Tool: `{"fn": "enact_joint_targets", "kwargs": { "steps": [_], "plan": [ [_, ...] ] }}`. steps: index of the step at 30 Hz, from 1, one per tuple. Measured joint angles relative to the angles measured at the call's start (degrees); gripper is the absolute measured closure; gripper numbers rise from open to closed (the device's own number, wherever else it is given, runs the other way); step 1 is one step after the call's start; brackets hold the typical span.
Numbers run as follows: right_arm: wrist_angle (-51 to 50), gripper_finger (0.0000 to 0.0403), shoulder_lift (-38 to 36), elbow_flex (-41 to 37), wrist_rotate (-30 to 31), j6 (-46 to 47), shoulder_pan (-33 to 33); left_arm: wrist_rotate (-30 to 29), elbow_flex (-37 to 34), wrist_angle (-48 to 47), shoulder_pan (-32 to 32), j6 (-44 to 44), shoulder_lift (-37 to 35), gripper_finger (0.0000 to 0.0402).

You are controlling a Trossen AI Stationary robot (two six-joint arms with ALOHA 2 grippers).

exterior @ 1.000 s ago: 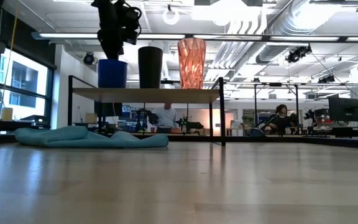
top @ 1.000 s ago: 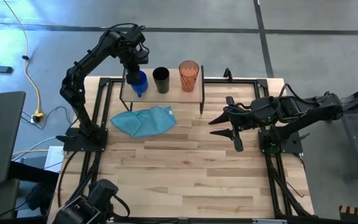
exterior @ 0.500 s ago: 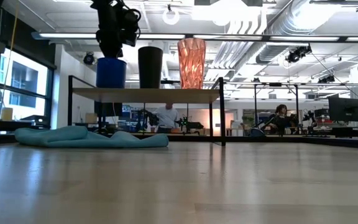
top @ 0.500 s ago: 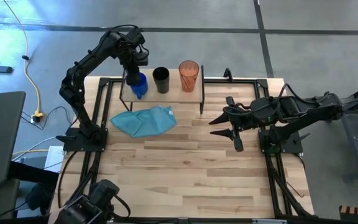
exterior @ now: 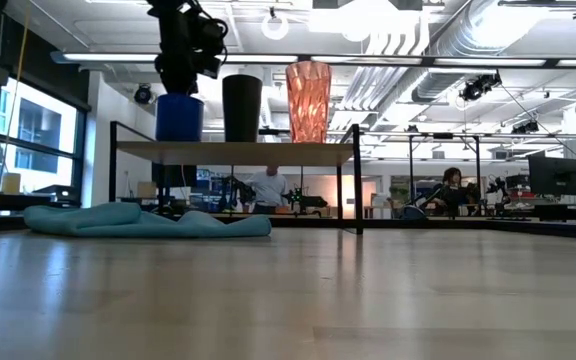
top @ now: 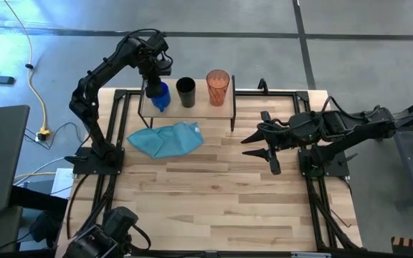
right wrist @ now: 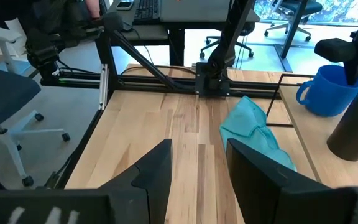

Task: Stack small to large cups/mugs on shelf
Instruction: Put the blue cup on the shelf, then return to Home Position

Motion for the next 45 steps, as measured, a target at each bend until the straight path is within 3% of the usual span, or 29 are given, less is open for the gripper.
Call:
{"fn": "enact_joint_targets", "kwargs": {
  "steps": [8, 21, 34, 45],
  "plan": [
    [-0.24, 0.0258, 0.00, 0.00, 0.22, -0.20, 0.00, 0.48, 0.02, 0.08, -0.04, 0.38, -0.04, 0.0341],
    [-0.70, 0.0258, 0.00, 0.00, 0.17, -0.61, 0.00, 3.17, 0.09, -0.10, -0.06, 1.42, -0.09, 0.0380],
    [-1.53, 0.0258, 0.02, 0.00, -1.32, -0.46, -2.25, 3.32, 0.13, -0.13, -0.06, -0.09, -0.15, 0.0382],
    [-1.53, 0.0258, 0.02, 0.00, -2.76, -1.12, -3.48, 3.30, 0.13, -0.47, -0.08, -0.35, -0.17, 0.0319]
  ]
}}
